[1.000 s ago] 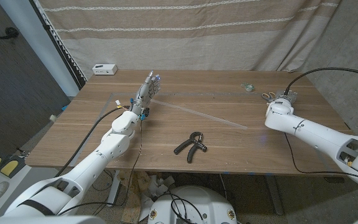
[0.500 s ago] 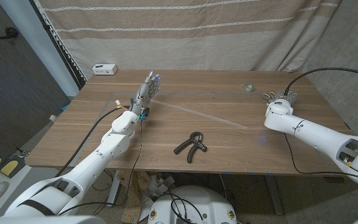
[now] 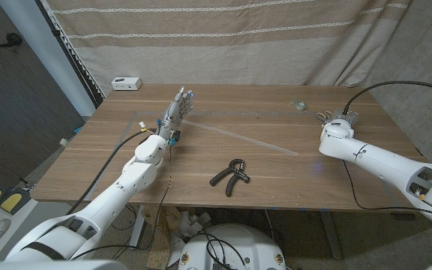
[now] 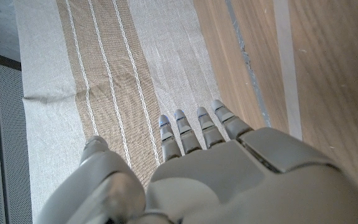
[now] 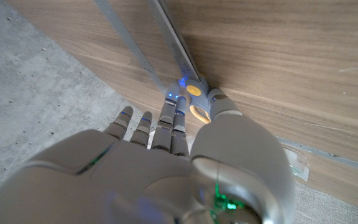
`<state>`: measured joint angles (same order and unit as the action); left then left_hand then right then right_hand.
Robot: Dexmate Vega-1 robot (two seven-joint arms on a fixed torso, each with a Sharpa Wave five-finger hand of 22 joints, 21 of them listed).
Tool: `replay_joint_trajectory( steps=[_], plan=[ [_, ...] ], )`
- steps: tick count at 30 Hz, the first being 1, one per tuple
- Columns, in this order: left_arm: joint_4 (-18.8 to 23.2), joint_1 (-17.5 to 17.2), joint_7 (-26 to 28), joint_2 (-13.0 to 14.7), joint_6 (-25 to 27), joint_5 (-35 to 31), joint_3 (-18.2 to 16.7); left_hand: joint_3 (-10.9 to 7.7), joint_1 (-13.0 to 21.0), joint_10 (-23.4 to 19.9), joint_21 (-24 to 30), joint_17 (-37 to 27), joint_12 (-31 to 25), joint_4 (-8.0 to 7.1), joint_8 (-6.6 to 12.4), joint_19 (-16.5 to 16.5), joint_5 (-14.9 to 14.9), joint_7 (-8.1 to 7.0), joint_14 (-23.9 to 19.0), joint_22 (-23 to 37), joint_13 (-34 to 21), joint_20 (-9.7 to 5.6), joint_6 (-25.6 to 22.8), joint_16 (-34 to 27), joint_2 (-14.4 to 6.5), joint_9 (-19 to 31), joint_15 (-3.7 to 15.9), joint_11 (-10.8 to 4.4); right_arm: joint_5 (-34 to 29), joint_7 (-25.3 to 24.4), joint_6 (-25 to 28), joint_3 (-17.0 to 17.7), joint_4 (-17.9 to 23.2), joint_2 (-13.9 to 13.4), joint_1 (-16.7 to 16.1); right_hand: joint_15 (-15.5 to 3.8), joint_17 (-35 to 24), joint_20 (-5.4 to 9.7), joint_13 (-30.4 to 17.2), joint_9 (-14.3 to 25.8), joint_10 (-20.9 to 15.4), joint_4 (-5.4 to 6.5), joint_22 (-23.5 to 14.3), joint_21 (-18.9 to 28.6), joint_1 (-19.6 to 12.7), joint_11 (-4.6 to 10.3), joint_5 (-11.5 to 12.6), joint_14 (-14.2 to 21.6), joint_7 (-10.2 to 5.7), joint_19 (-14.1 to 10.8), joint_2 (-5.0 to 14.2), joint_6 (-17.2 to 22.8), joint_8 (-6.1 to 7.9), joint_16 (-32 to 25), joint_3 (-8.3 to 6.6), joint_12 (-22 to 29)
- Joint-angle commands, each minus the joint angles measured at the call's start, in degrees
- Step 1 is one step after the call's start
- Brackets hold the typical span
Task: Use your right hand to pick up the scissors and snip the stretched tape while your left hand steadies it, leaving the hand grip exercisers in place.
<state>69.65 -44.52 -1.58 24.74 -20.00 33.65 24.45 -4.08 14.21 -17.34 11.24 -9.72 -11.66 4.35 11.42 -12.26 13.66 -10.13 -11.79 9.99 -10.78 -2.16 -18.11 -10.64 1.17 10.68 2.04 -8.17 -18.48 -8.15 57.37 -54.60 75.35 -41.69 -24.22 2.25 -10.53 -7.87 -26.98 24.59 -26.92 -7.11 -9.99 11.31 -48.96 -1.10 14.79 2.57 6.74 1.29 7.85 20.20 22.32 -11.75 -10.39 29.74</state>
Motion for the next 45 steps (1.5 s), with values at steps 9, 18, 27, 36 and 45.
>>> replay_joint_trajectory(
  steps=[9,18,27,36,45],
  plan=[
    [0.16,-0.28,0.08,0.07,0.07,0.12,-0.12,0.17,-0.02,-0.11,-0.05,-0.34,-0.03,0.38,-0.07,0.24,-0.06,0.19,-0.16,0.18,-0.19,-3.09,-0.32,0.05,-0.32,0.14,6.10,0.01,-0.13,1.28,-0.44,-1.08,-1.60,0.61,0.67,-0.36,-0.06,-0.82,-0.32,-0.57,-0.80,-0.06,-0.16,0.24,1.25,-0.12,-2.17,1.08,-0.75,-0.89,-0.75,0.83,-0.01,-0.28,-0.59,-0.19],
    [0.87,-0.27,0.31,0.49,0.65,0.00,-0.16,0.17,-0.05,-0.07,-0.03,-0.34,-0.01,0.40,-0.07,0.21,-0.08,0.16,-0.15,0.18,-0.19,-3.11,-0.34,0.05,-0.35,0.14,6.05,0.11,0.05,3.20,-1.32,-2.34,-3.67,1.28,1.53,-0.22,-0.04,-0.81,-0.20,-1.50,-1.83,-0.14,-0.17,0.25,1.65,-0.32,-2.87,1.74,-0.92,-1.22,-1.09,3.22,0.32,-0.42,-0.70,-0.25],
    [1.42,-0.14,0.40,0.88,1.28,-0.11,-0.15,0.19,-0.10,-0.15,-0.05,-0.34,-0.04,0.43,-0.08,0.26,-0.09,0.18,-0.12,0.18,-0.20,-3.12,-0.34,0.06,-0.37,0.14,6.04,0.16,-0.04,5.28,-2.44,-3.41,-5.07,1.59,2.46,-1.26,0.07,-0.49,0.86,-3.36,-4.56,-0.92,-0.16,0.24,1.03,0.25,-3.23,3.68,-2.54,-1.88,-1.42,6.12,0.26,-0.77,-1.28,-0.45],
    [1.22,0.19,0.33,0.71,1.42,-0.15,-0.01,0.20,-0.14,-0.14,-0.03,-0.34,-0.04,0.45,-0.06,0.23,-0.10,0.23,-0.14,0.18,-0.20,-3.14,-0.40,0.05,-0.38,0.14,6.03,0.02,-0.39,3.66,-2.84,-2.95,-5.49,1.92,1.86,-3.46,0.25,0.54,1.13,-5.21,-7.29,-2.37,-0.16,0.39,-2.36,2.46,-3.18,5.49,-5.21,-2.94,-0.41,8.86,0.13,-0.91,-3.43,-0.24],
    [1.09,0.25,0.55,0.41,1.30,-0.19,0.04,0.21,-0.19,-0.18,-0.02,-0.34,-0.05,0.47,-0.06,0.21,-0.11,0.23,-0.19,0.18,-0.20,-3.14,-0.42,0.03,-0.40,0.14,6.05,0.20,-0.72,2.38,-3.52,-2.44,-5.88,2.08,1.57,-6.60,0.29,1.60,1.13,-6.79,-13.44,-2.78,-0.13,0.50,-6.20,4.98,-3.26,9.40,-7.58,-4.70,-0.61,13.04,0.67,-1.33,-5.64,1.09]
  ],
)
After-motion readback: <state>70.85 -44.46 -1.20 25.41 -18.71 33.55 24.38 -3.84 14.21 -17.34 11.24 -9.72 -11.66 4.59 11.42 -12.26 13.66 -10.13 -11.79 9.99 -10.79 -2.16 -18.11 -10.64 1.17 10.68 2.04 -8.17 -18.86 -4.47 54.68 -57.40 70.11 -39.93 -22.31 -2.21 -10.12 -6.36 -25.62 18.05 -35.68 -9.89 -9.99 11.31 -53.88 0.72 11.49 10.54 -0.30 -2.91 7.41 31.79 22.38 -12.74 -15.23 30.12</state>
